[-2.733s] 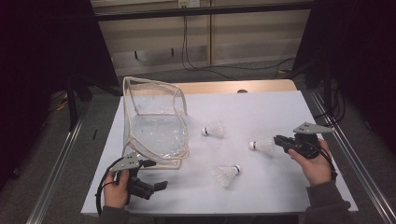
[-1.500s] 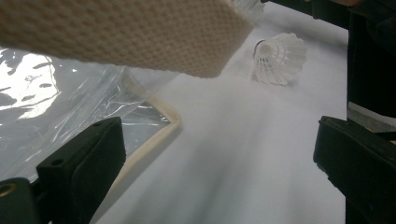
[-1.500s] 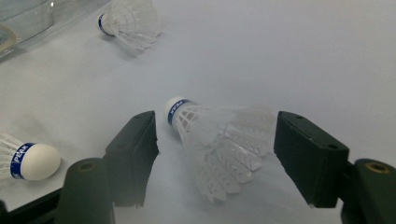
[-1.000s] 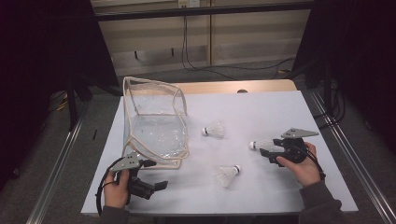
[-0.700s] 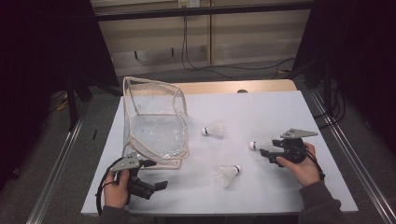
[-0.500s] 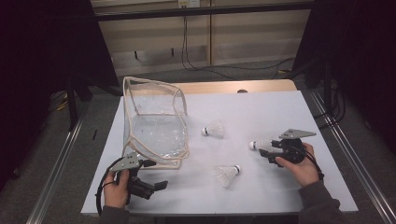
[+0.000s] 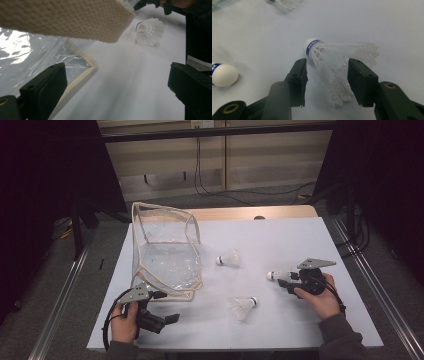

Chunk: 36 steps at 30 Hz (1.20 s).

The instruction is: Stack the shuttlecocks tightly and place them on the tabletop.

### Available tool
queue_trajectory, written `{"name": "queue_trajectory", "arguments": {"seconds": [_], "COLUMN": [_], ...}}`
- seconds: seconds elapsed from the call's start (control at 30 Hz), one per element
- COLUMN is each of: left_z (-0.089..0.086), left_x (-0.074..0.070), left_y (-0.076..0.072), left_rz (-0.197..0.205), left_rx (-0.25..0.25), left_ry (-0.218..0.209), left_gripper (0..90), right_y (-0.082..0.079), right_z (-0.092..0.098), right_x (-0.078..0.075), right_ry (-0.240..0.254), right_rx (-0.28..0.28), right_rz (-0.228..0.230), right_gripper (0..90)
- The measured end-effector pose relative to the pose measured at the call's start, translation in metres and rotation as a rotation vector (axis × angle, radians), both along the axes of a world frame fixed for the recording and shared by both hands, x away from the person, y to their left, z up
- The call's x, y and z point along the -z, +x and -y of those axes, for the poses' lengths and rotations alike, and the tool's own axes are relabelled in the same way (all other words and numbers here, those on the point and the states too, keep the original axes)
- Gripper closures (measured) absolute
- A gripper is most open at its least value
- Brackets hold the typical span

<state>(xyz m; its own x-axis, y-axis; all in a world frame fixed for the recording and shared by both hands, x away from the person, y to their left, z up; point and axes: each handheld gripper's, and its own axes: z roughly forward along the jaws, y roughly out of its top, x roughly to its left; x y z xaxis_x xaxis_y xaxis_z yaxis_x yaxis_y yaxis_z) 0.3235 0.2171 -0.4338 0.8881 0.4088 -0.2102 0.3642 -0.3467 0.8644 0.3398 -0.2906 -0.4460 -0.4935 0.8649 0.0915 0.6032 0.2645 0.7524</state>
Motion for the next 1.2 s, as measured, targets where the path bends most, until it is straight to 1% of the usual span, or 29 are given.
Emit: {"name": "queue_trajectory", "arguments": {"seconds": [0.13,0.27,0.47,0.7,0.83,1.0,1.2], "left_z": [0.0000,0.0000,-0.0001,0.0000,-0.0001,-0.0003,-0.0010], "left_x": [-0.0002,-0.0001,-0.0001,-0.0001,-0.0002,-0.0003,-0.0005], "left_y": [-0.0003,-0.0003,-0.0001,-0.0002,-0.0002,-0.0003,-0.0002], "left_rz": [-0.001,-0.001,0.000,-0.001,0.001,0.000,0.001], "left_rx": [-0.002,-0.002,0.001,-0.002,0.000,-0.002,-0.003], "left_ry": [-0.003,-0.003,0.001,-0.002,0.001,-0.003,0.000], "left_gripper": [2.4,2.4,2.4,2.4,2.4,2.4,2.4], "right_y": [0.0006,0.0008,0.0016,0.0025,0.0029,0.0036,0.0040], "right_z": [0.0005,0.0005,-0.0004,-0.0005,-0.0006,-0.0018,-0.0027], "right_x": [0.0004,0.0004,0.0011,0.0006,0.0007,-0.0009,-0.0033], "right_ry": [0.000,0.005,0.005,0.017,0.018,0.030,0.034], "right_rx": [0.002,-0.008,-0.017,-0.022,-0.029,-0.056,-0.066], "right_rz": [-0.001,-0.001,-0.009,-0.006,-0.012,-0.014,-0.013], "right_gripper": [54.9,62.3,67.1,74.1,78.8,86.2,89.0]}}
